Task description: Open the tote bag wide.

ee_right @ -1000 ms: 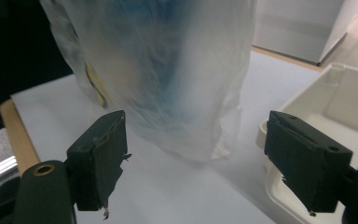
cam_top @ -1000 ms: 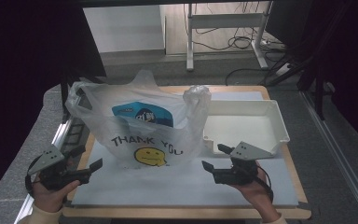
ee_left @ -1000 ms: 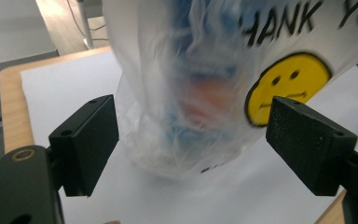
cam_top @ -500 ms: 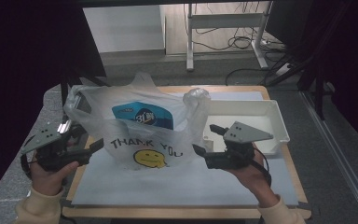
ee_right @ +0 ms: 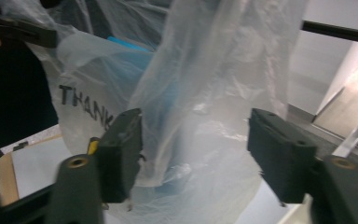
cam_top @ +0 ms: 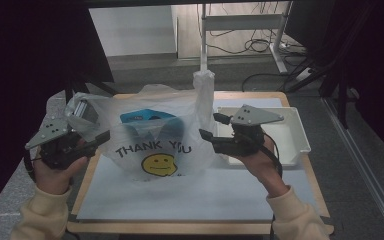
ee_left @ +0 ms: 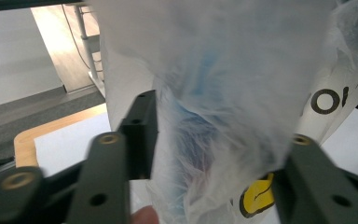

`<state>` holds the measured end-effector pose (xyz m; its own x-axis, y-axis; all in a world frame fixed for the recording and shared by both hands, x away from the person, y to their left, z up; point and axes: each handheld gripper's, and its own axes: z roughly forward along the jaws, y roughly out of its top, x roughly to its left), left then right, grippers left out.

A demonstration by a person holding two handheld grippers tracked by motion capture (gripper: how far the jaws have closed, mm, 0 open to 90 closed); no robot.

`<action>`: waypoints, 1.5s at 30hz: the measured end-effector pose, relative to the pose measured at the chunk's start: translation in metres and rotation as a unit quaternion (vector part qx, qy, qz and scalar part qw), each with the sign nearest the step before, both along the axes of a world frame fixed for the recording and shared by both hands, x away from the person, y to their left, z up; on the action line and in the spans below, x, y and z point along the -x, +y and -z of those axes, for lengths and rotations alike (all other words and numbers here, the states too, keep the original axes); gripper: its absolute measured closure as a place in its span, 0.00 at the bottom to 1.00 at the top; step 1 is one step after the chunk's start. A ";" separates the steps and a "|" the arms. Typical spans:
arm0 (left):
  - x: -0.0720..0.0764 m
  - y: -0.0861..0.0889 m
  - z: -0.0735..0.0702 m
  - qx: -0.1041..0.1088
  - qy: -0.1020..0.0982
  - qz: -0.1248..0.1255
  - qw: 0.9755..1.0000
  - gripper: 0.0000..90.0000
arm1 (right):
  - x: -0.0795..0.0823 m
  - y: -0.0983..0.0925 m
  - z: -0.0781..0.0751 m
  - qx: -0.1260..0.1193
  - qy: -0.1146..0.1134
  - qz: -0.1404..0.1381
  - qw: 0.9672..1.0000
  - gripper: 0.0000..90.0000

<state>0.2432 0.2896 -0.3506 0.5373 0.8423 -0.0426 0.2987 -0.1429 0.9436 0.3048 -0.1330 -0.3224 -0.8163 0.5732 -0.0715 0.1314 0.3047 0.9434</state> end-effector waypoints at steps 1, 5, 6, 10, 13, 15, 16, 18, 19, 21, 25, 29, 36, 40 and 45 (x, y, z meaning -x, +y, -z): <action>0.000 0.000 0.000 -0.001 -0.001 -0.001 1.000 0.68 | -0.001 0.002 -0.001 0.004 -0.003 -0.001 1.000 0.50; 0.000 0.002 -0.002 0.000 -0.005 -0.003 1.000 0.63 | -0.004 0.005 -0.005 0.006 -0.012 -0.001 1.000 0.67; 0.001 0.003 -0.002 0.003 -0.005 -0.005 1.000 0.59 | -0.005 0.006 -0.006 0.007 -0.012 0.001 1.000 0.75; 0.002 0.005 -0.003 0.005 -0.007 -0.005 1.000 0.55 | -0.007 0.005 -0.005 0.009 -0.010 0.006 1.000 0.87; 0.004 0.009 -0.004 0.012 -0.008 -0.005 1.000 0.53 | -0.009 0.003 -0.004 0.008 -0.009 0.017 1.000 0.93; 0.004 0.010 -0.004 0.014 -0.009 -0.005 1.000 0.53 | -0.010 0.002 -0.004 0.010 -0.008 0.021 1.000 0.94; 0.004 0.011 -0.004 0.014 -0.009 -0.004 1.000 0.56 | -0.011 0.001 -0.003 0.010 -0.007 0.025 1.000 0.95; 0.005 0.011 -0.004 0.013 -0.010 -0.005 1.000 0.56 | -0.011 0.000 -0.003 0.012 -0.008 0.028 1.000 0.95; 0.005 0.012 -0.004 0.012 -0.011 -0.006 1.000 0.57 | -0.012 0.000 -0.002 0.014 -0.009 0.031 0.999 0.96; 0.005 0.013 -0.005 0.016 -0.013 -0.006 1.000 0.56 | -0.013 -0.001 -0.002 0.016 -0.010 0.036 0.999 0.97; 0.003 0.012 -0.003 0.011 -0.009 0.004 1.000 0.63 | -0.015 -0.003 -0.001 0.015 -0.006 0.038 0.999 0.98; 0.001 0.007 -0.002 0.000 -0.009 0.011 1.000 0.80 | -0.016 -0.001 0.001 0.015 -0.005 0.035 0.999 0.98; -0.004 0.008 0.000 0.005 -0.007 0.011 1.000 0.95 | -0.017 0.001 0.003 0.017 -0.006 0.031 0.999 0.98; -0.008 0.010 0.003 0.011 -0.001 0.005 1.000 0.97 | -0.019 0.001 0.005 0.016 -0.003 0.031 0.999 0.98; -0.011 0.012 0.011 0.019 0.007 0.002 1.000 0.99 | -0.022 0.003 0.013 0.017 0.005 0.032 0.999 0.98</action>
<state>0.2544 0.3014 -0.3611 0.5401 0.8376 -0.0818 0.3117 -0.1088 0.9439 0.3267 -0.1301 -0.3349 -0.7781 0.6225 -0.0841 0.1604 0.3264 0.9315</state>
